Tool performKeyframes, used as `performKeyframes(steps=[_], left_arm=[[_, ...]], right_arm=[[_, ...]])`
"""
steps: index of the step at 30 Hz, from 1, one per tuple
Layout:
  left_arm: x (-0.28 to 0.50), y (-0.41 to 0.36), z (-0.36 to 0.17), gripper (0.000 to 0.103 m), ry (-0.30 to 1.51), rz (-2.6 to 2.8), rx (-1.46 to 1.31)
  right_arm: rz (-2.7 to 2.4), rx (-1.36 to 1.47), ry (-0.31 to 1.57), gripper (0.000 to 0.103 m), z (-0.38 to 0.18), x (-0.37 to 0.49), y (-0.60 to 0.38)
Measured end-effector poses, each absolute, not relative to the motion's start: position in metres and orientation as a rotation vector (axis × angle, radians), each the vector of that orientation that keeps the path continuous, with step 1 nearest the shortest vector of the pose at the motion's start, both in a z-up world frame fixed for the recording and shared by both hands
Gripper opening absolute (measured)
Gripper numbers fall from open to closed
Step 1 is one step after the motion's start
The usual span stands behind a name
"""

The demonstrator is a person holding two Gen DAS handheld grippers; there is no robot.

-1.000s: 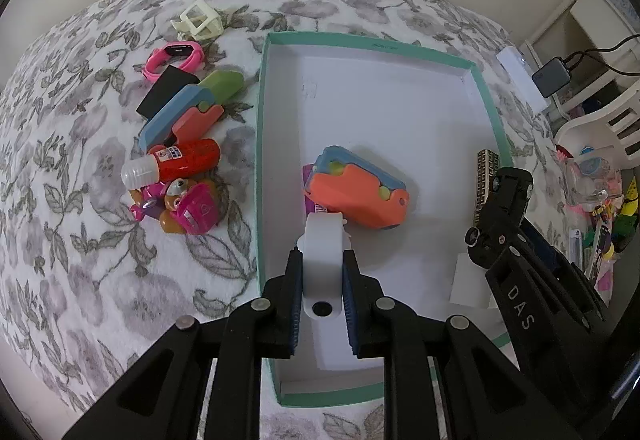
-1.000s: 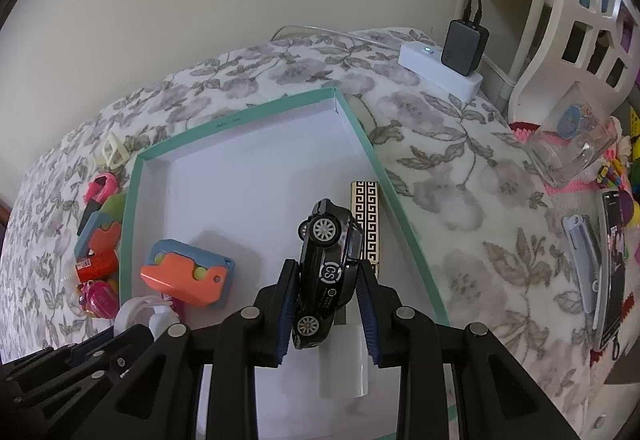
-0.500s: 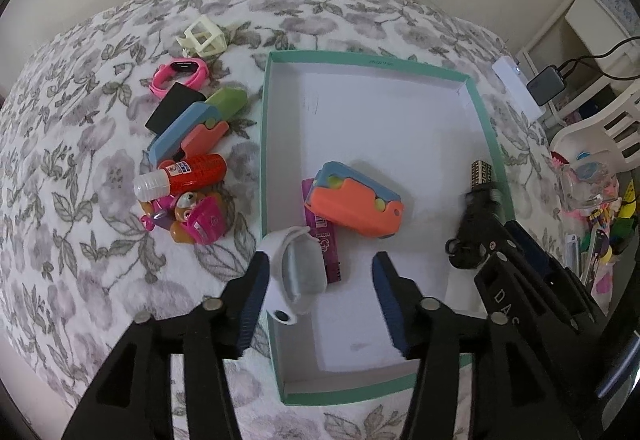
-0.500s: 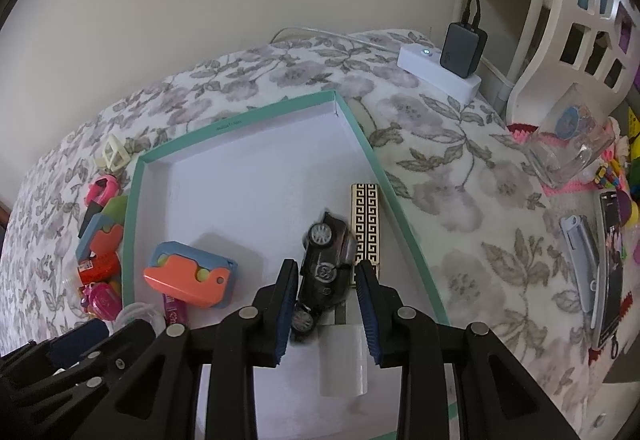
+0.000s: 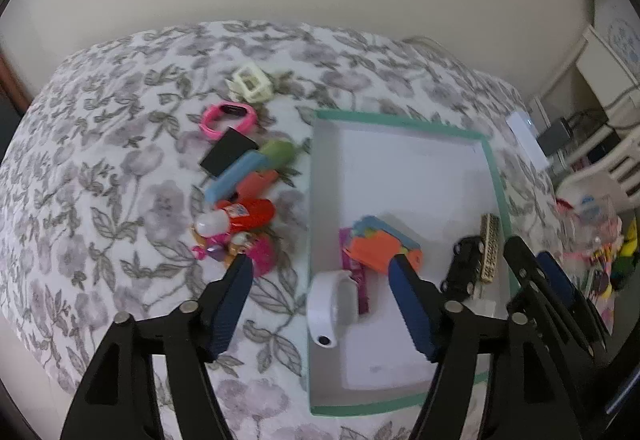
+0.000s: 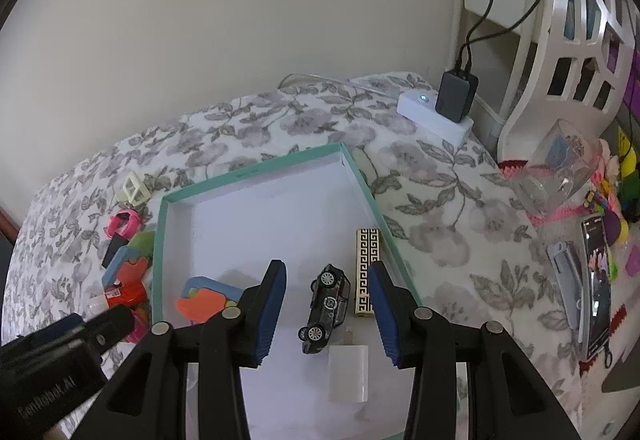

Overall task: Organize rigid objects
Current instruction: 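Withdraw both tools from the tray toward the object pile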

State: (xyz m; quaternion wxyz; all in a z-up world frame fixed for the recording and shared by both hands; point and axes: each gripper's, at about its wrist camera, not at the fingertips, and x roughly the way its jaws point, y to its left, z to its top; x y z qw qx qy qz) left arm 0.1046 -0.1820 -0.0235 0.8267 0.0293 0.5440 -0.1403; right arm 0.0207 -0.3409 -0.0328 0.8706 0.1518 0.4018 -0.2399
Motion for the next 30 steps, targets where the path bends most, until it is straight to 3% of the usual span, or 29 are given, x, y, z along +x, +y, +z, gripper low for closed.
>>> performKeyframes(steps=[4, 7, 13, 18, 22, 26, 30], left_arm=[[0.110, -0.170, -0.021, 0.084, 1.134, -0.244, 0.039], [0.115, -0.159, -0.021, 0.091, 1.122, -0.191, 0.028], [0.131, -0.124, -0.029, 0.092, 1.146, -0.079, -0.049], [0.143, -0.089, -0.036, 0.093, 1.171, 0.012, -0.112], [0.151, -0.061, -0.040, 0.096, 1.175, 0.093, -0.140], [0.157, -0.032, -0.046, 0.101, 1.188, 0.174, -0.172], [0.161, -0.014, -0.053, 0.101, 1.199, 0.224, -0.188]], right_arm=[[-0.495, 0.305, 0.842, 0.048, -0.032, 0.022, -0.337], [-0.485, 0.303, 0.842, 0.060, -0.032, 0.024, -0.334], [-0.433, 0.283, 0.852, 0.066, -0.034, 0.030, -0.318], [-0.374, 0.283, 0.867, 0.084, -0.038, 0.037, -0.301], [-0.341, 0.266, 0.884, 0.089, -0.043, 0.043, -0.288], [-0.328, 0.247, 0.894, 0.102, -0.047, 0.047, -0.279], [-0.316, 0.238, 0.898, 0.103, -0.049, 0.050, -0.273]])
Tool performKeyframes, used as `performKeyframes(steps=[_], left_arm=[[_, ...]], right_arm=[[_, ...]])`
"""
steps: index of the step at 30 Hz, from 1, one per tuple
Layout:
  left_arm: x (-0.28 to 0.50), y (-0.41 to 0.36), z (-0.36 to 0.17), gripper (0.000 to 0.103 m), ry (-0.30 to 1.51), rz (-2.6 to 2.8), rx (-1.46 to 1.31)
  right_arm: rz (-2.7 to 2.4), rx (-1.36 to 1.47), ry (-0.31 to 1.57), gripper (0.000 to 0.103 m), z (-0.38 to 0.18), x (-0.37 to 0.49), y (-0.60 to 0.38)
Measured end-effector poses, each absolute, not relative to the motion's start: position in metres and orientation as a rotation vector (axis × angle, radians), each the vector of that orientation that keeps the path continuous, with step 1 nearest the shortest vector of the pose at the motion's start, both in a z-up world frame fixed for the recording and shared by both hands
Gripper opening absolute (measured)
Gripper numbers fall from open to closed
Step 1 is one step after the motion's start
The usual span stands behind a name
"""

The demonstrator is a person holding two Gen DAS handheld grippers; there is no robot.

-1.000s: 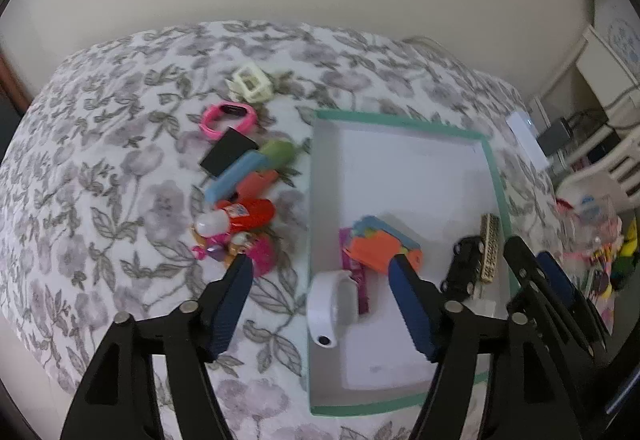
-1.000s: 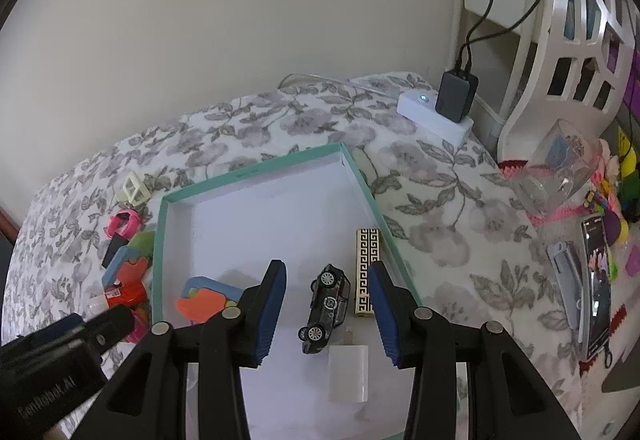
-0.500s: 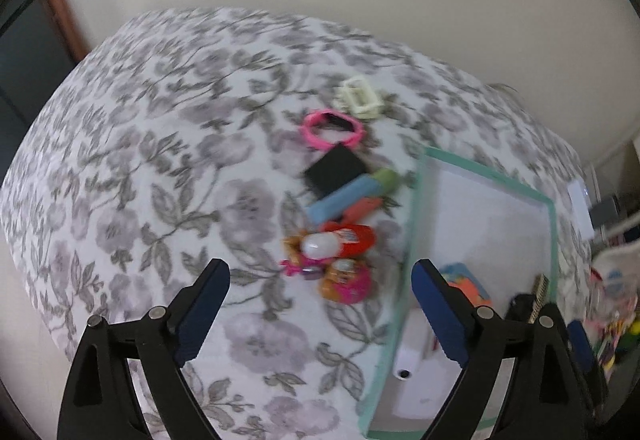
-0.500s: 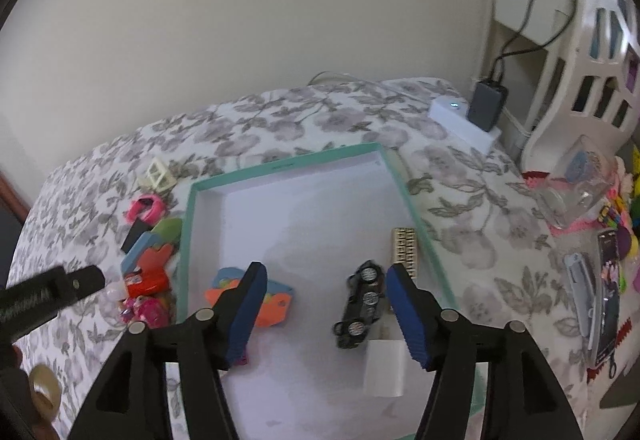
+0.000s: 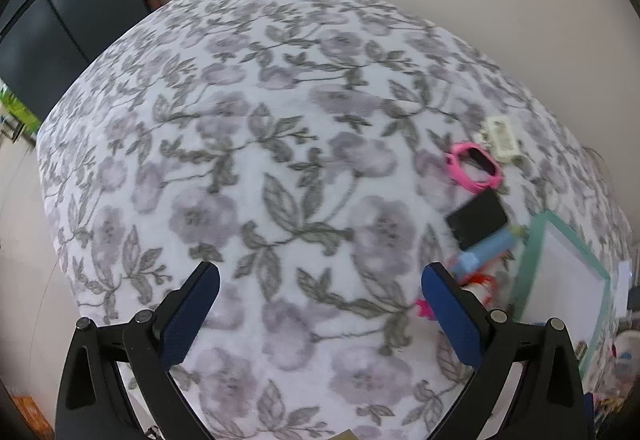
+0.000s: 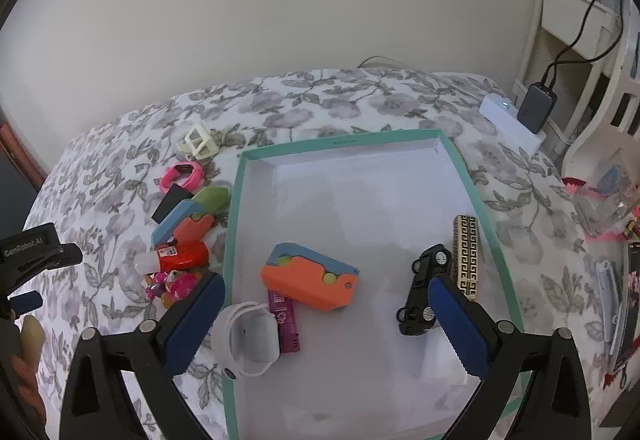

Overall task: Organize rigid objects
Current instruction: 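Withdraw both tools from the tray toward the object pile, then move the left tool over the dog figure and the right tool toward the pile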

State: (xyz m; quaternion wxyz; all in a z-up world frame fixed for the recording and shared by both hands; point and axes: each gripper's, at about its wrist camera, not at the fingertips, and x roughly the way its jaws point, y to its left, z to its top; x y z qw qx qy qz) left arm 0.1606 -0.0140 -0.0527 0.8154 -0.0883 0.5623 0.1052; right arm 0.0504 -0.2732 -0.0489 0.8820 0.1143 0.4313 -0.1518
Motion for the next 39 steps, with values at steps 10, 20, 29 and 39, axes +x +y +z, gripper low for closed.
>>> performKeyframes(steps=[10, 20, 29, 39], left_arm=[[0.164, -0.003, -0.054, 0.101, 1.182, 0.233, -0.219], [0.170, -0.006, -0.059, 0.101, 1.181, 0.190, -0.207], [0.179, -0.008, -0.079, 0.101, 1.251, 0.159, -0.209], [0.188, -0.007, -0.090, 0.101, 1.300, 0.129, -0.252]], right_arm=[[-0.299, 0.198, 0.911, 0.103, -0.052, 0.057, -0.260], [-0.278, 0.181, 0.922, 0.103, -0.052, 0.065, -0.249], [-0.195, 0.218, 0.932, 0.103, -0.052, 0.087, -0.228], [-0.150, 0.192, 0.953, 0.088, -0.058, 0.104, -0.209]])
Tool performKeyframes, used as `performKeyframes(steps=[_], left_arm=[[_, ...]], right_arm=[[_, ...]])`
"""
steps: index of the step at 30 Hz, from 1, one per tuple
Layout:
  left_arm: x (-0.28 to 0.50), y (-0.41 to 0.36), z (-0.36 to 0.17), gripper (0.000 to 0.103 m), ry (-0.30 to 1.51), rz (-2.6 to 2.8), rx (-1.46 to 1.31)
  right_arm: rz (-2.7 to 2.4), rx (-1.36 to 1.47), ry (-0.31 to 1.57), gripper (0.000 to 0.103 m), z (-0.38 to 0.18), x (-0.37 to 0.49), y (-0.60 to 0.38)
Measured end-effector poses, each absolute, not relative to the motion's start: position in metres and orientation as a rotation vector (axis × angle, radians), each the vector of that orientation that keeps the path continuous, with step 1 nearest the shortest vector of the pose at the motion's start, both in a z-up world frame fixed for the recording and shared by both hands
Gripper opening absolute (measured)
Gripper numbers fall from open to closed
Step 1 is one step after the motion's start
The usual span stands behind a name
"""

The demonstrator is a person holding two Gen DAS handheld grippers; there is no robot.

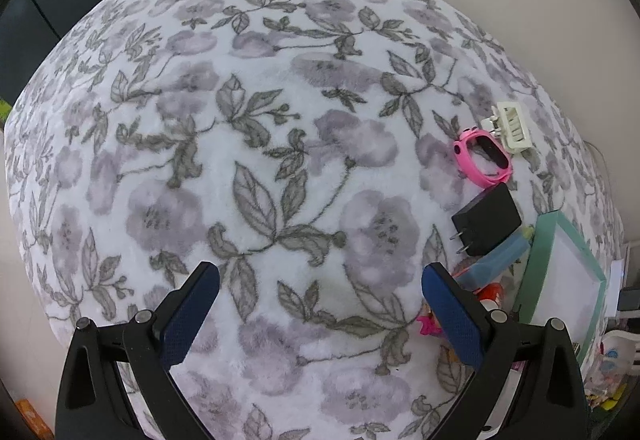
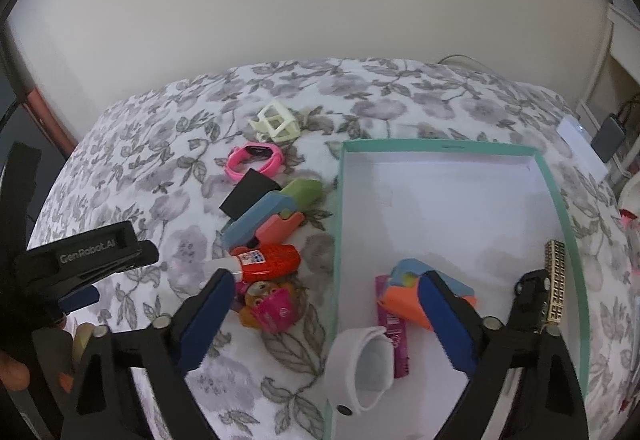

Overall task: Organize rigid objects
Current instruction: 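Move the left tool over the dog figure and the right tool toward the pile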

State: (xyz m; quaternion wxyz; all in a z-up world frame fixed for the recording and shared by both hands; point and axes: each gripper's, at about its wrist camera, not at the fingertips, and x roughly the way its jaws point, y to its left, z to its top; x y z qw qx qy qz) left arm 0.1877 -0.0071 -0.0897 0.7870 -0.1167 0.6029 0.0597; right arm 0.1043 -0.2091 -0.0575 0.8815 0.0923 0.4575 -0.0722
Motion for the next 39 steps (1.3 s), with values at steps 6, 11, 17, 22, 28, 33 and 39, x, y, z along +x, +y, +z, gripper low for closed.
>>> performKeyframes(steps=[6, 11, 17, 22, 28, 33, 39], left_arm=[[0.190, -0.001, -0.098, 0.101, 1.334, 0.140, -0.286], [0.189, 0.003, -0.103, 0.101, 1.357, 0.146, -0.308], [0.187, 0.005, -0.104, 0.101, 1.361, 0.149, -0.315], [0.189, -0.003, -0.103, 0.101, 1.360, 0.080, -0.319], [0.187, -0.033, -0.099, 0.101, 1.355, -0.055, -0.259], [0.186, -0.053, -0.101, 0.101, 1.356, -0.146, -0.232], [0.183, -0.073, -0.098, 0.101, 1.347, -0.240, -0.215]], right_arm=[[-0.113, 0.176, 0.971, 0.076, -0.063, 0.112, -0.197], [-0.077, 0.171, 0.986, 0.064, -0.068, 0.117, -0.189], [-0.121, 0.230, 0.962, 0.054, -0.066, 0.117, -0.203], [-0.193, 0.235, 0.943, 0.054, -0.060, 0.114, -0.217], [-0.333, 0.216, 0.940, 0.054, -0.058, 0.108, -0.241], [-0.415, 0.292, 0.949, 0.054, -0.060, 0.099, -0.269], [-0.457, 0.338, 0.957, 0.054, -0.063, 0.091, -0.284]])
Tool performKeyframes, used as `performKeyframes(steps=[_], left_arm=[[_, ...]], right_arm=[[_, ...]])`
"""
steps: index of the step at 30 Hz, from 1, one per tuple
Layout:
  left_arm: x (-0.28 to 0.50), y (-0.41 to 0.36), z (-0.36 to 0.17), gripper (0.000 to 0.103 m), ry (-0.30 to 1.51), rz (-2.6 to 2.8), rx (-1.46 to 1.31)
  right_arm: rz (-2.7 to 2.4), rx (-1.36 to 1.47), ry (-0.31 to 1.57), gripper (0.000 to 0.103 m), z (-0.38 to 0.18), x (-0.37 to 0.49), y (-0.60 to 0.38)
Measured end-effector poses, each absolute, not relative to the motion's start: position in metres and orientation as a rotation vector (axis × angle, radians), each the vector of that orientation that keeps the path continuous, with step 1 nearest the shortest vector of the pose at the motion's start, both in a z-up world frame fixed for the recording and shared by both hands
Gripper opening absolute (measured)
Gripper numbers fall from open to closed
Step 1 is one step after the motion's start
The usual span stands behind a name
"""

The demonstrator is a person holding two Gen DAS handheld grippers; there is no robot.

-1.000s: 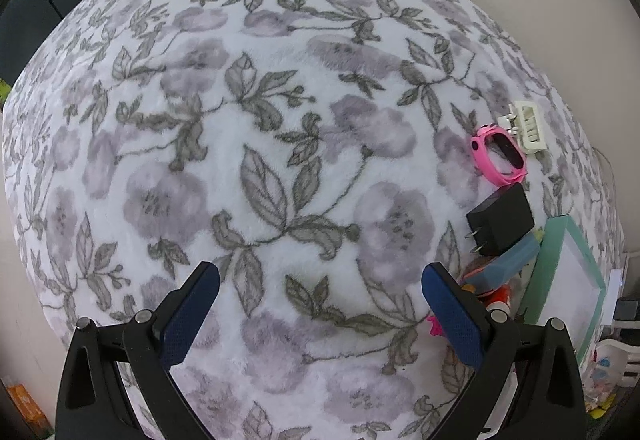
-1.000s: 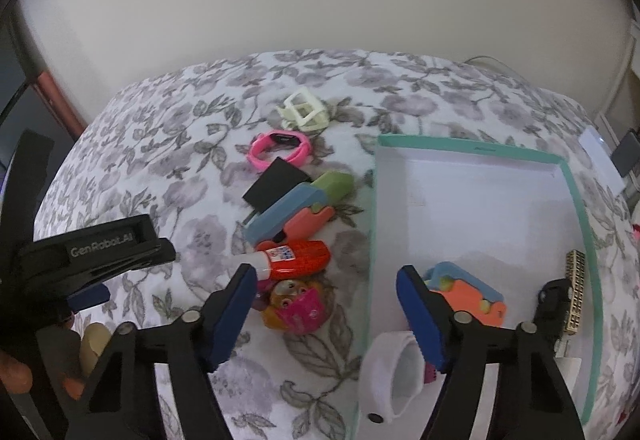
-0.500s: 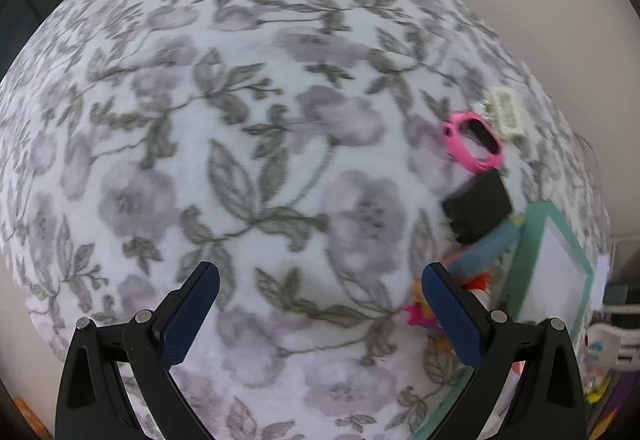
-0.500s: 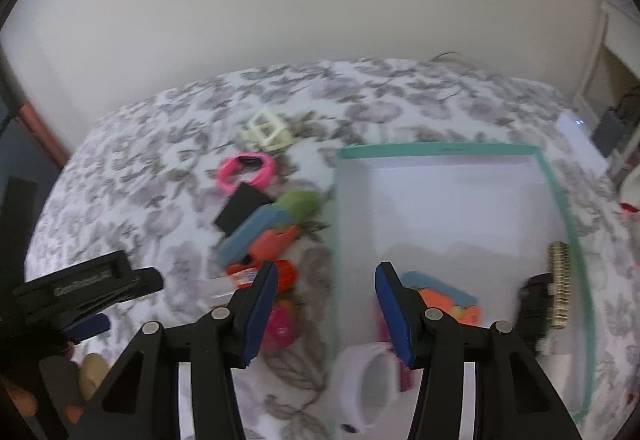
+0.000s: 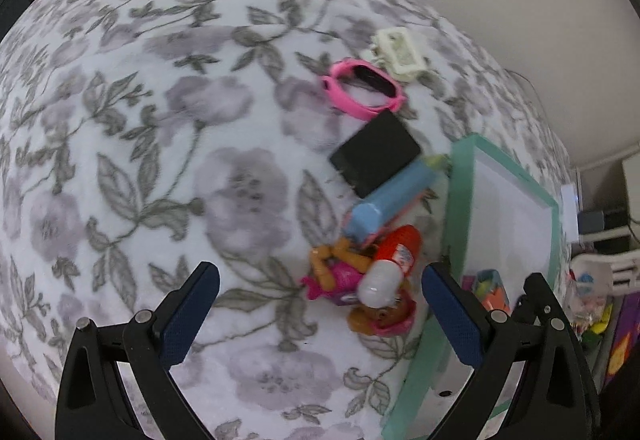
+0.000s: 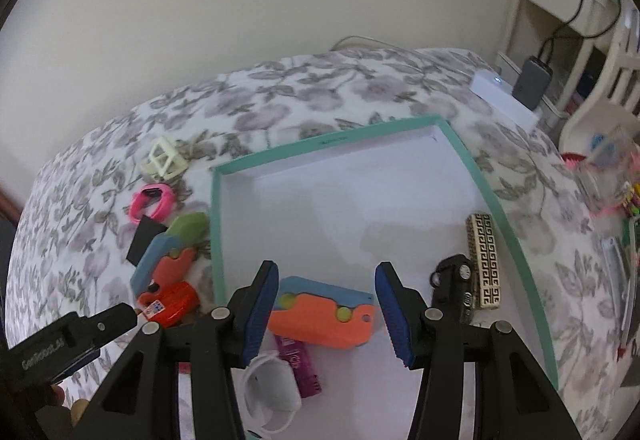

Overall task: Organize rigid objects
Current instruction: 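Move the left tool over the dog figure and the right tool toward the pile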

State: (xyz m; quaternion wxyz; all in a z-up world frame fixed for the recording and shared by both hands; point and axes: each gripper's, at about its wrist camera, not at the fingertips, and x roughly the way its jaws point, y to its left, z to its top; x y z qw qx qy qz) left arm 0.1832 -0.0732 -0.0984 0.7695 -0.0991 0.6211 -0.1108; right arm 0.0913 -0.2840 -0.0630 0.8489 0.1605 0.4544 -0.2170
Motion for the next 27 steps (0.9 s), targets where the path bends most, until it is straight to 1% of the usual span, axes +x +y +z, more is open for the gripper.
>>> performKeyframes(steps=[8, 18, 22, 27], left_arm=[[0.176, -0.106, -0.107, 0.101, 1.364, -0.279, -0.066], [0.179, -0.112, -0.124, 0.101, 1.387, -0.247, -0.045], [0.178, -0.121, -0.129, 0.101, 1.375, -0.218, 0.022], [0.184, -0.138, -0.146, 0.101, 1.370, -0.173, 0.043]], right_arm=[[-0.462, 0.337, 0.961, 0.054, -0.063, 0.091, -0.284], [-0.466, 0.347, 0.974, 0.054, -0.066, 0.089, -0.287], [-0.463, 0.348, 0.983, 0.054, -0.067, 0.089, -0.287], [-0.461, 0.343, 0.988, 0.054, -0.068, 0.089, -0.286]])
